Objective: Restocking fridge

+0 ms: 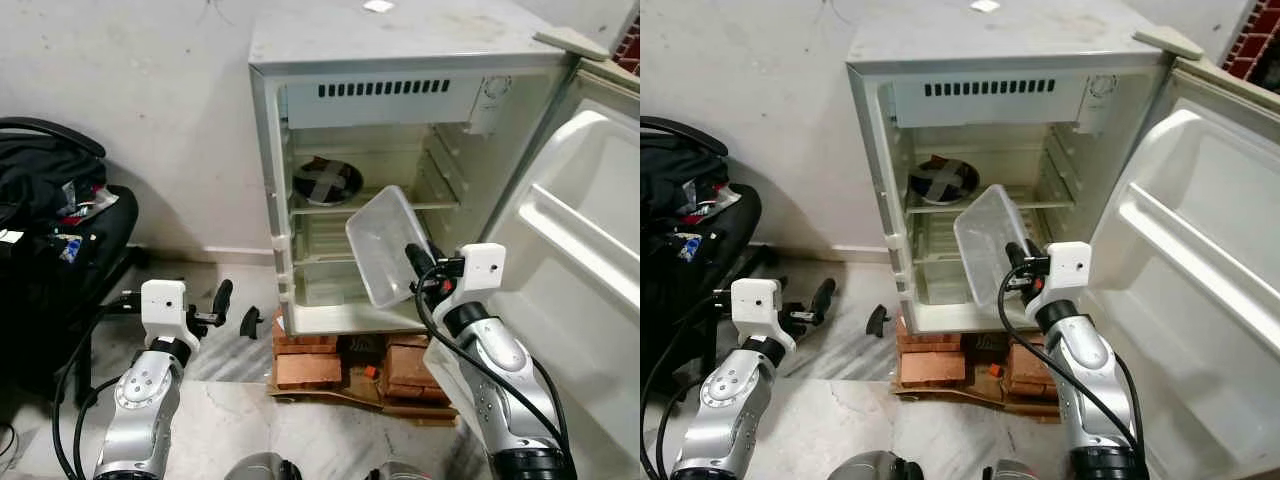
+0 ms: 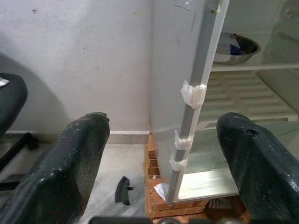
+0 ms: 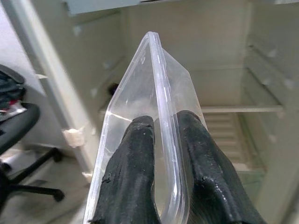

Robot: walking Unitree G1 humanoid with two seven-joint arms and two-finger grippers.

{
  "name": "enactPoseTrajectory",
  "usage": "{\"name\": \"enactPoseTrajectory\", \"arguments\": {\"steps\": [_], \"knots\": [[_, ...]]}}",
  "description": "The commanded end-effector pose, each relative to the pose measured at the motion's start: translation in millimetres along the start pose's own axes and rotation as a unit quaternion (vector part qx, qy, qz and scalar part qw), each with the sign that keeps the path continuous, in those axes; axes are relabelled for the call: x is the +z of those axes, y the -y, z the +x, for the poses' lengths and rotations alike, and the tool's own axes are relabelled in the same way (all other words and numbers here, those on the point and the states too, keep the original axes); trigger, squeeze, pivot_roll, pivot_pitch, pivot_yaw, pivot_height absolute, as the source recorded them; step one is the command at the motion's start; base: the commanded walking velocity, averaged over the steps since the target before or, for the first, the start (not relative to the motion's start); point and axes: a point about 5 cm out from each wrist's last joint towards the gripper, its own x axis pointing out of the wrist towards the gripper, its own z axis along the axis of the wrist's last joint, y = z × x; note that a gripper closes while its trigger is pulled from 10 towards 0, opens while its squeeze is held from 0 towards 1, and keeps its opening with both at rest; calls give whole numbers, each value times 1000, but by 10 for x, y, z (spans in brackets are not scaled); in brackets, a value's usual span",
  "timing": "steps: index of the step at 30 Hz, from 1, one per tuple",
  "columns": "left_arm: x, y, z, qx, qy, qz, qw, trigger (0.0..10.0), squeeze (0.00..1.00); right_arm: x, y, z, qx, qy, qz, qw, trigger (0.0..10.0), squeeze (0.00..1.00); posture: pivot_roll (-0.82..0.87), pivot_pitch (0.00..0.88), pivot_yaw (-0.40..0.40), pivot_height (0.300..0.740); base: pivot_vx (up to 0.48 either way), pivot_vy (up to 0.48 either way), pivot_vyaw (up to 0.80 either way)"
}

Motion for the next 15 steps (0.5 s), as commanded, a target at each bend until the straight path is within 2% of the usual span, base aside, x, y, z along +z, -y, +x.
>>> {"name": "enactPoseTrajectory", "arguments": {"steps": [1, 6, 15], "knots": [[62, -2, 22, -3, 10, 2, 1000, 10000, 0, 56, -4, 26, 1, 8, -8, 1000, 10000, 0, -6, 0, 27, 740, 0, 0, 0], [57, 7, 16, -6, 10, 1, 1000, 10000, 0, 66, 17, 19, -4, 10, -11, 1000, 10000, 0, -11, 0, 31, 740, 0, 0, 0], [54, 9, 22, -10, 9, 1, 1000, 10000, 0, 53, 10, 24, -7, 10, -10, 1000, 10000, 0, -10, 0, 35, 740, 277, 0, 0]]}}
